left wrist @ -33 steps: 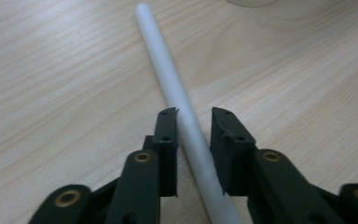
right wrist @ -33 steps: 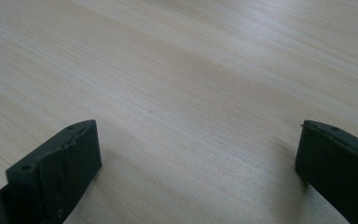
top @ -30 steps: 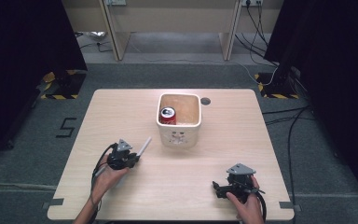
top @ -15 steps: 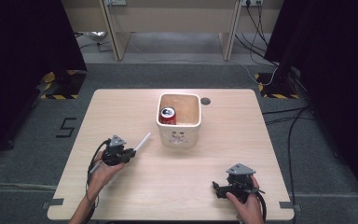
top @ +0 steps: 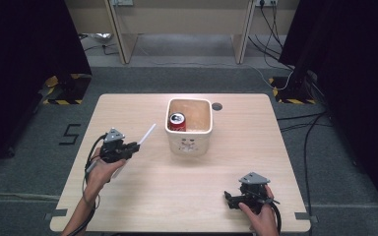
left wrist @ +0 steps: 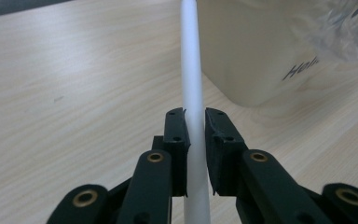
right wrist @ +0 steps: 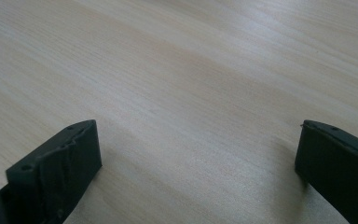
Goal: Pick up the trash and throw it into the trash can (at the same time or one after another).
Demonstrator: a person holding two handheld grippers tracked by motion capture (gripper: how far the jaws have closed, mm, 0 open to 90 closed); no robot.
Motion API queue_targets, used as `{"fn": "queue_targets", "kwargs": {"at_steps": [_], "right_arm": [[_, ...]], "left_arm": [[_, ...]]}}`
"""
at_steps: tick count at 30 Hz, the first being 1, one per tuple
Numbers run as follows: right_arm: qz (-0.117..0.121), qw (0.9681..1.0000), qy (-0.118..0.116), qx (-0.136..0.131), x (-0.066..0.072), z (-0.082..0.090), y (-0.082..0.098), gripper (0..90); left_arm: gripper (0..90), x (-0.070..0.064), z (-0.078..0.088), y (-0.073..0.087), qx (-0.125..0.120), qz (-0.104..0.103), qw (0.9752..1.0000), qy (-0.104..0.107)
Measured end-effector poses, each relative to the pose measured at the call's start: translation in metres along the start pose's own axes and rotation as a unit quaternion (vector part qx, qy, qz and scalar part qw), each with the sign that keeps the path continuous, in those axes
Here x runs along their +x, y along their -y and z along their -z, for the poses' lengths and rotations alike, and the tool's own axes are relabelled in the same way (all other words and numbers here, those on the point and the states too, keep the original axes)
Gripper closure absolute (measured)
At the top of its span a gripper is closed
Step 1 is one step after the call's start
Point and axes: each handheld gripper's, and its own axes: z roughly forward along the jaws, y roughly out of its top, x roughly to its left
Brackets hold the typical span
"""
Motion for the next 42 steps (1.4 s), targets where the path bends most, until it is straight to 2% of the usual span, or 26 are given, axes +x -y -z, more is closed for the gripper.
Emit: {"fn": "queue_targets", "kwargs": {"at_steps": [8,12,18,26,33,42], "right_arm": [[0.0,1.0,0.0,0.0,0.0,0.0,0.0,0.5],[-0.001,1.0,-0.001,0.0,0.0,0.0,0.0,0.5],[-0.001,1.0,-0.001,0.0,0.0,0.0,0.0,0.5],[-0.002,1.0,-0.001,0.0,0.0,0.0,0.0,0.4],[-0.001,1.0,0.0,-0.001,0.0,0.0,0.0,0.4],[-0.001,1.0,0.0,-0.001,0.0,0.0,0.0,0.5]], "left_arm": [[78.8,0.0,0.011,-0.02,-0.019,-0.008,0.9998,0.008],[78.8,-0.003,0.017,-0.031,-0.025,-0.02,0.9995,0.008],[78.8,-0.016,0.023,-0.049,-0.033,-0.042,0.9985,0.016],[78.8,-0.04,0.02,-0.076,-0.032,-0.076,0.996,0.034],[78.7,-0.06,0.012,-0.089,-0.03,-0.098,0.9935,0.05],[78.7,-0.065,0.007,-0.093,-0.029,-0.102,0.9928,0.056]]}}
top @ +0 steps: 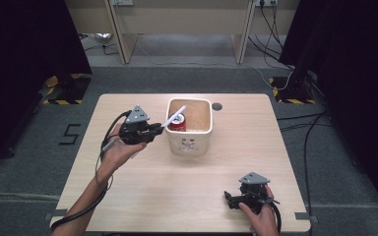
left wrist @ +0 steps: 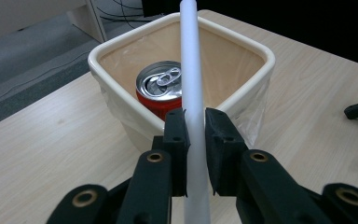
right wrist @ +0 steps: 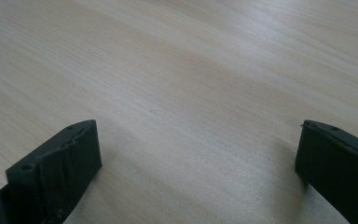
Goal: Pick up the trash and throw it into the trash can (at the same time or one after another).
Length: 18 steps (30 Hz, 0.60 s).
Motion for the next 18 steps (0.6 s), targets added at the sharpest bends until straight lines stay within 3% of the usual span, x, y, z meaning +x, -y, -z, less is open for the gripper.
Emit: {"fn": "queue_targets", "kwargs": {"at_steps": [18], "right_arm": [[0.0,1.0,0.0,0.0,0.0,0.0,0.0,0.4]], "left_arm": [[78.7,-0.003,-0.015,-0.013,0.009,-0.005,0.9999,0.009]]}}
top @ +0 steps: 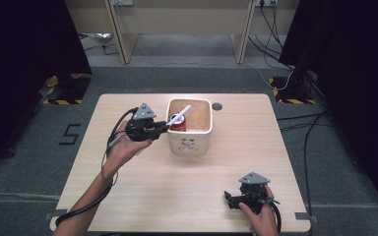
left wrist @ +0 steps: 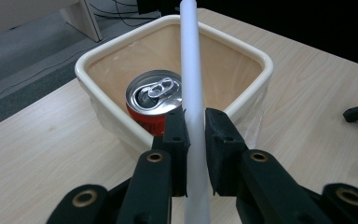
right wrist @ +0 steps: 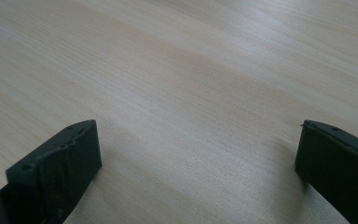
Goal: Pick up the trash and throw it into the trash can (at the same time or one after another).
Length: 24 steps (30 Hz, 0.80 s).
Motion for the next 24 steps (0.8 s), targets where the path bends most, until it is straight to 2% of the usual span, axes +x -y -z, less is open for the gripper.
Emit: {"fn": "queue_targets", "kwargs": {"at_steps": [3,24], "right_arm": [[-0.001,1.0,0.0,0.0,0.0,0.0,0.0,0.4],[0.001,1.0,-0.001,0.002,0.0,0.0,0.0,0.3]], "left_arm": [[78.7,-0.001,-0.003,-0.003,0.001,-0.005,1.0,0.0],[78.6,-0.005,-0.022,-0.018,0.016,-0.007,0.9997,0.015]]}}
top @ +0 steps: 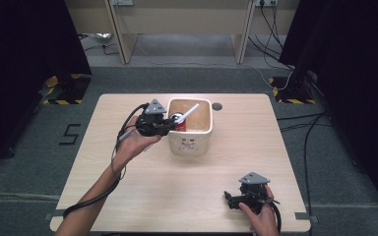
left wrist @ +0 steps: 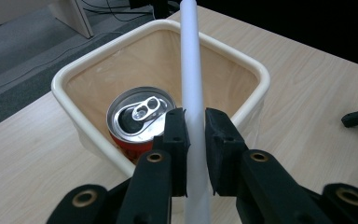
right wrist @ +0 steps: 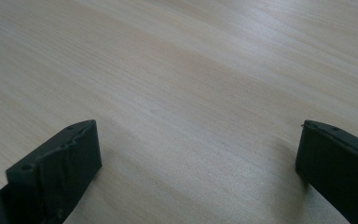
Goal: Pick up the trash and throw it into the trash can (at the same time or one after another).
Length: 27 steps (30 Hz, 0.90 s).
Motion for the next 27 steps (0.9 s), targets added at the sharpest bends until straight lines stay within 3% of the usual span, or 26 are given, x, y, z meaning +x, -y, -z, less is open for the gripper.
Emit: {"fn": "queue_targets", "kwargs": {"at_steps": [11,27], "right_arm": [[0.0,1.0,0.0,0.0,0.0,0.0,0.0,0.3],[0.0,1.0,-0.001,0.0,0.0,0.0,0.0,0.3]], "left_arm": [[78.6,-0.001,-0.017,-0.007,0.02,0.004,0.9996,0.018],[78.6,0.006,-0.035,-0.014,0.035,0.017,0.9991,0.017]]}}
